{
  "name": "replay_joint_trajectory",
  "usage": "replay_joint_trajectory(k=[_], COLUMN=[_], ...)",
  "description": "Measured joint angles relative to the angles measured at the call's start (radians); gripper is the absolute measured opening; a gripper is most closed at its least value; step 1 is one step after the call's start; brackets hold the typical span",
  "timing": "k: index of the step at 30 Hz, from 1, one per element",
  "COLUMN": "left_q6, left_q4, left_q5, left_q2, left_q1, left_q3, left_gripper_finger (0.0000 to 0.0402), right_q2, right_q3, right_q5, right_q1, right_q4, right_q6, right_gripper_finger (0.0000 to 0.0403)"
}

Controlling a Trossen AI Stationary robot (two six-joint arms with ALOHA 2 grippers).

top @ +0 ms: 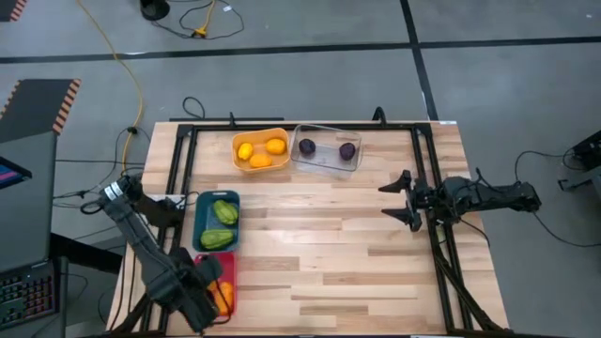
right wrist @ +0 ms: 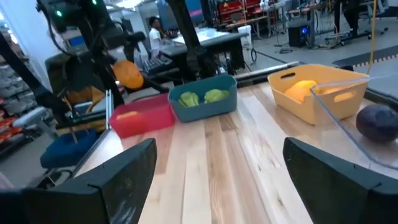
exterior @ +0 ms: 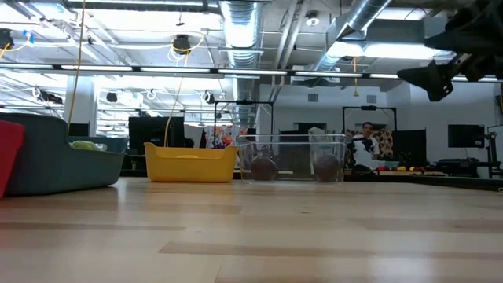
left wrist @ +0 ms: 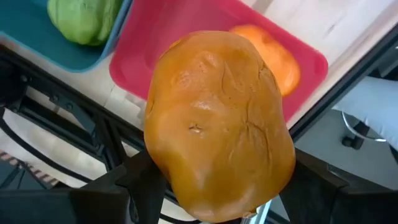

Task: Sort produce into baskets
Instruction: Put the orange potato into the red bin, then return to Home Position

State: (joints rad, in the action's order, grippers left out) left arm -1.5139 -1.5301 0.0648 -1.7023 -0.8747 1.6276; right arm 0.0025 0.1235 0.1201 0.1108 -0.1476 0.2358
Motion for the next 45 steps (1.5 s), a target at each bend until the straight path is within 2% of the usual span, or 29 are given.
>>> replay_joint_trajectory(k=[13, 25, 31, 33, 35, 39, 42, 45], left_q6=[0.044, 0.036, 0.075, 0.065, 0.093, 0.279, 0.467, 0.66], left_q4=[-0.003, -0.009, 0.002, 0.01, 0.052, 0.156, 0.217, 0.259], left_q5=[-0.051, -0.046, -0.053, -0.14, -0.276, -0.486, -0.578, -0.604], left_q2=[-0.001, -0.001, -0.001, -0.001, 0.006, 0.028, 0.044, 0.067], left_q1=[-0.018, -0.017, -0.009, -0.001, 0.007, 0.054, 0.116, 0.199], left_q3=[0.0, 0.0, 0.0, 0.0, 0.0, 0.0, 0.0, 0.0], left_gripper_finger=[0.0248, 0.0329, 0.034, 0.034, 0.0337, 0.0329, 0.0318, 0.0304], right_q2=[0.0, 0.0, 0.0, 0.0, 0.0, 0.0, 0.0, 0.0], right_q3=[-0.06, -0.061, -0.062, -0.062, -0.062, -0.062, -0.062, -0.062], right_q5=[-0.017, 0.01, 0.019, 0.04, 0.065, 0.069, 0.069, 0.069], right_q1=[0.0, -0.002, -0.002, -0.002, -0.002, -0.002, -0.002, -0.002], right_q4=[0.027, 0.023, 0.021, 0.022, 0.023, 0.023, 0.023, 0.023], right_q6=[-0.049, -0.114, -0.117, -0.117, -0.121, -0.154, -0.148, -0.122], right_gripper_finger=[0.0375, 0.0375, 0.0375, 0.0375, 0.0375, 0.0375, 0.0375, 0.0375])
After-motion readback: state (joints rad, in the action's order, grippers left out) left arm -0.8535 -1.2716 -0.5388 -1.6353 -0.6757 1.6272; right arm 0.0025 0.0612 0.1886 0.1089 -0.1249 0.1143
